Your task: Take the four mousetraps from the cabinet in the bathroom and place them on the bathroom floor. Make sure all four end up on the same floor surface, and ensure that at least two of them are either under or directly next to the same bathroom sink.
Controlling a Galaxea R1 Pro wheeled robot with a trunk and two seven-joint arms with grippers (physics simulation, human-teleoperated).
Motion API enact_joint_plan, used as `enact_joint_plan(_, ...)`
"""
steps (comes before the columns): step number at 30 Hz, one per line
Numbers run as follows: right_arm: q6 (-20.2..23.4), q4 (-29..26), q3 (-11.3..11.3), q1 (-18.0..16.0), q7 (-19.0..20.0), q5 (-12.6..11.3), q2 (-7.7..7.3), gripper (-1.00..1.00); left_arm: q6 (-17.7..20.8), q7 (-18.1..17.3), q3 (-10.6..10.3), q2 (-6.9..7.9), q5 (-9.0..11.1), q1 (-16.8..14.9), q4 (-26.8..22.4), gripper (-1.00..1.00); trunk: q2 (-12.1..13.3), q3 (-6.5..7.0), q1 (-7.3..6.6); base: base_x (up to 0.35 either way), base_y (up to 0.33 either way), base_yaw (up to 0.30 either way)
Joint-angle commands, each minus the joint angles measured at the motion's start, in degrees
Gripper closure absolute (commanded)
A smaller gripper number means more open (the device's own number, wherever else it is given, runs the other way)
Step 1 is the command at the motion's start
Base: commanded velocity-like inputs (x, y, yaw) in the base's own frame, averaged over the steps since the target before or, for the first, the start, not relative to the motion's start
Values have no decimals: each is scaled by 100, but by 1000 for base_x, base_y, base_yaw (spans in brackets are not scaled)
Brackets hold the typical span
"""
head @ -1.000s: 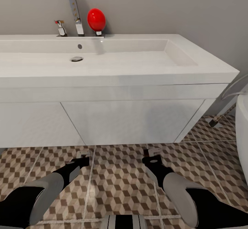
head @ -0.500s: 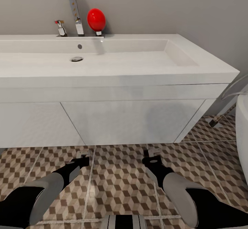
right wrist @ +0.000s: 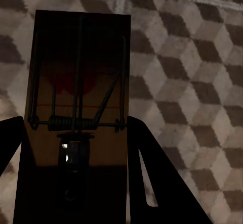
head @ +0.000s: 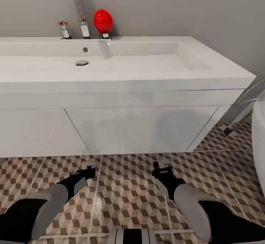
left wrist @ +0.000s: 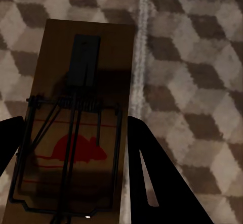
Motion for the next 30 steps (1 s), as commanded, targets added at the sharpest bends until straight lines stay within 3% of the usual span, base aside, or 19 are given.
enact_joint_plan(1,27,-9,-46,-2,-15,44,0,100,4,12,-39,0,36,-1,-3,100,-1,-4,-1,0,0,0)
enact_joint_plan(9,-162,-10,-47,-3,-15,31,-4,100,-21,16,-37,2,32,-1,-3,100,-1,-4,-1,25,0,0)
enact_joint_plan(20,-196,-10,-46,-1,-15,40,-10,100,-60,14,-38,103,40,-1,3,100,-1,-4,-1,229,0,0)
enact_joint_plan(30,-204,-10,-46,-2,-13,44,-7,100,-62,14,-37,106,40,-1,3,100,-1,-4,-1,20,0,0)
